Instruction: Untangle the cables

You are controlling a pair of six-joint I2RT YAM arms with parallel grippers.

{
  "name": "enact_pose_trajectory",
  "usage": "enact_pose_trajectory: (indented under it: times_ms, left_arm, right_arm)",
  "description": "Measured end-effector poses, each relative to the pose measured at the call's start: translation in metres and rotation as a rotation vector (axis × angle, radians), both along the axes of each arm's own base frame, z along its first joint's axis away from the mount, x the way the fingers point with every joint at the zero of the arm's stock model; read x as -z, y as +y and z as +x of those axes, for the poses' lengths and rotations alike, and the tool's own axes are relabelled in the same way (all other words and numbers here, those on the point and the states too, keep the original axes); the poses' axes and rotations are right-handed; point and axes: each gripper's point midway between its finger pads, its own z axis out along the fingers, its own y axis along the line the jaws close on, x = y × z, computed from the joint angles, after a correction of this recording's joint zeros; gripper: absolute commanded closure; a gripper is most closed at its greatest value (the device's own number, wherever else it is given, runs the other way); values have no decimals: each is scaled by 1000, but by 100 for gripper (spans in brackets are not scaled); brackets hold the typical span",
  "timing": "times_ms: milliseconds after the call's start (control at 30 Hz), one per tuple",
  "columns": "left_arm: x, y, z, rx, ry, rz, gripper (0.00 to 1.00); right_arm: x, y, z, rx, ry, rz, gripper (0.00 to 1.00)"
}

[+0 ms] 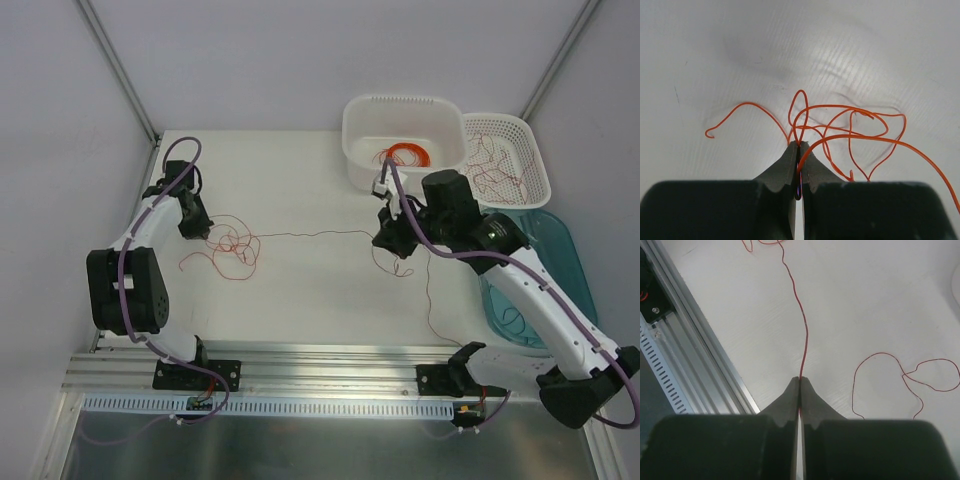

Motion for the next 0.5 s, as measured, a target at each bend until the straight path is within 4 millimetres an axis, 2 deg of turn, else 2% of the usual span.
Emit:
enact_pose_trajectory:
  times_ms: [100,167,433,500]
  left_arm:
    - [2,3,0,-6,7,15,100]
    - [5,6,-1,-16,17,21,100]
    - [29,34,-6,-93,96,40,100]
    - [31,39,-5,-109,101,37,100]
  right_arm:
    - [-2,-8,0,38,19,58,99]
    - [-13,-10,-2,49,21,115,99]
    - [-96,-18,-9,42,-140,326,99]
    - [-110,-21,-10,44,-175,352,99]
